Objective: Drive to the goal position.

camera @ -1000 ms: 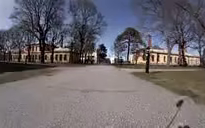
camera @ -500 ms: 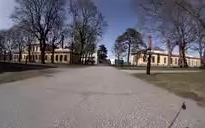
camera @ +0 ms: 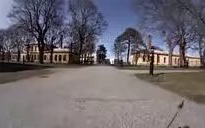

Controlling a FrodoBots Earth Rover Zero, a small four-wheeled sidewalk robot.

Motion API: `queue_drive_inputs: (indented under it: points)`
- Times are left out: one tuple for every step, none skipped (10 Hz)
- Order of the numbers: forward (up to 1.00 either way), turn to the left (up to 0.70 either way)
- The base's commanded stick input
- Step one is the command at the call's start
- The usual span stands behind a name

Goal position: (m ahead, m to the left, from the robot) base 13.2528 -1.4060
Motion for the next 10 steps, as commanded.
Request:
queue_drive_inputs:
  points:
    - [0.85,0.0]
    - [0.85,0.0]
    - [0.85,0.0]
    - [0.85,0.0]
    - [0.85,0.0]
    - [0.85,0.0]
    - [0.85,0.0]
    - [0.85,0.0]
    - [0.85,0.0]
    - [0.85,0.0]
